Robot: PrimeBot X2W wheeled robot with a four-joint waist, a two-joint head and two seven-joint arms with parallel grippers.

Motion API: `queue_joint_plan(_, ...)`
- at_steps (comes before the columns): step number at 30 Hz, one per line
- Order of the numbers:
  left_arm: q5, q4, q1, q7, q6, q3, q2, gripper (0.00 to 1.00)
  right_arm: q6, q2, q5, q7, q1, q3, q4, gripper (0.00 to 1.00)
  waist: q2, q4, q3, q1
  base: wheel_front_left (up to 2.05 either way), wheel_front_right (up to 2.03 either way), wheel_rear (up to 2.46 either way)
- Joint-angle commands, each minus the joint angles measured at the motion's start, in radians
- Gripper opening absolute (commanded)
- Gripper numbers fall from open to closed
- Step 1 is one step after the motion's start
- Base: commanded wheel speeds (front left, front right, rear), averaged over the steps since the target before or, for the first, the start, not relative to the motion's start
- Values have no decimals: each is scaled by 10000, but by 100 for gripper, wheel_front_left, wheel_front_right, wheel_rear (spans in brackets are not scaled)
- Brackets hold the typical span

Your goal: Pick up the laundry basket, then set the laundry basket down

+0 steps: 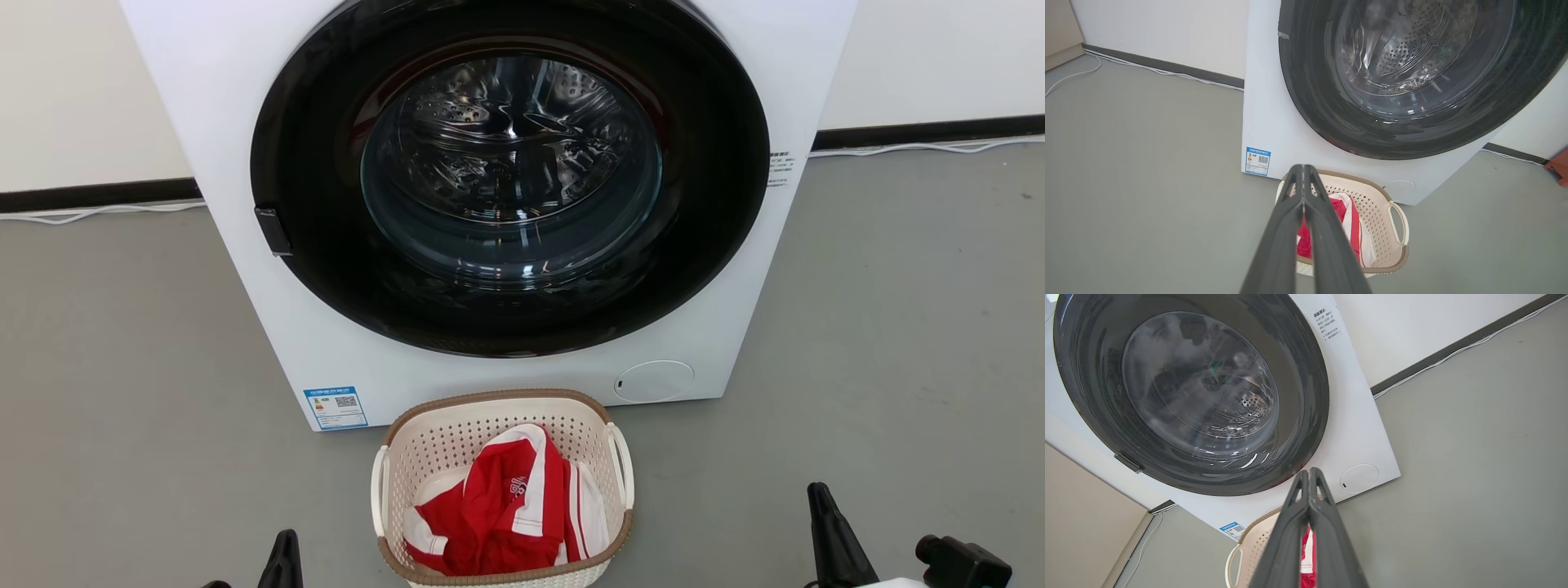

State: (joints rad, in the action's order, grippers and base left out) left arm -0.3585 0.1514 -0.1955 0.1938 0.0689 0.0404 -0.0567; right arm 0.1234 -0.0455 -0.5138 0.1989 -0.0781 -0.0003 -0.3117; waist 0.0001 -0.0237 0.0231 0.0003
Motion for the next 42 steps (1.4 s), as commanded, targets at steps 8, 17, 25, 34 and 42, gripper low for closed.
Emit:
queue_joint_plan(8, -1140, -123, 660, -249, -258, -223, -6, 0, 17, -72, -1025, -266, 554, -100, 291, 0, -1, 19, -22, -2, 0, 0, 0)
queue_joint_plan(17, -2203, -23, 883, -514, -421, -347, 0, 0, 22, -86, -1973, -516, 675, -175, 328, 0, -1, 40, -44, -2, 0, 0, 0)
queue_joint_plan(25, -3144, 65, 1080, -748, -565, -458, 6, 0, 27, -96, -2809, -740, 782, -245, 360, 0, -1, 58, -64, -3, 0, 0, 0)
queue_joint_plan(34, -4089, 154, 1278, -984, -710, -568, 12, 0, 31, -103, -3646, -967, 889, -318, 392, 0, -1, 76, -84, -3, 0, 0, 0)
queue_joint_plan(42, -5034, 242, 1476, -1220, -854, -679, 18, 0, 36, -109, -4481, -1196, 997, -393, 424, 0, -1, 94, -104, -3, 0, 0, 0)
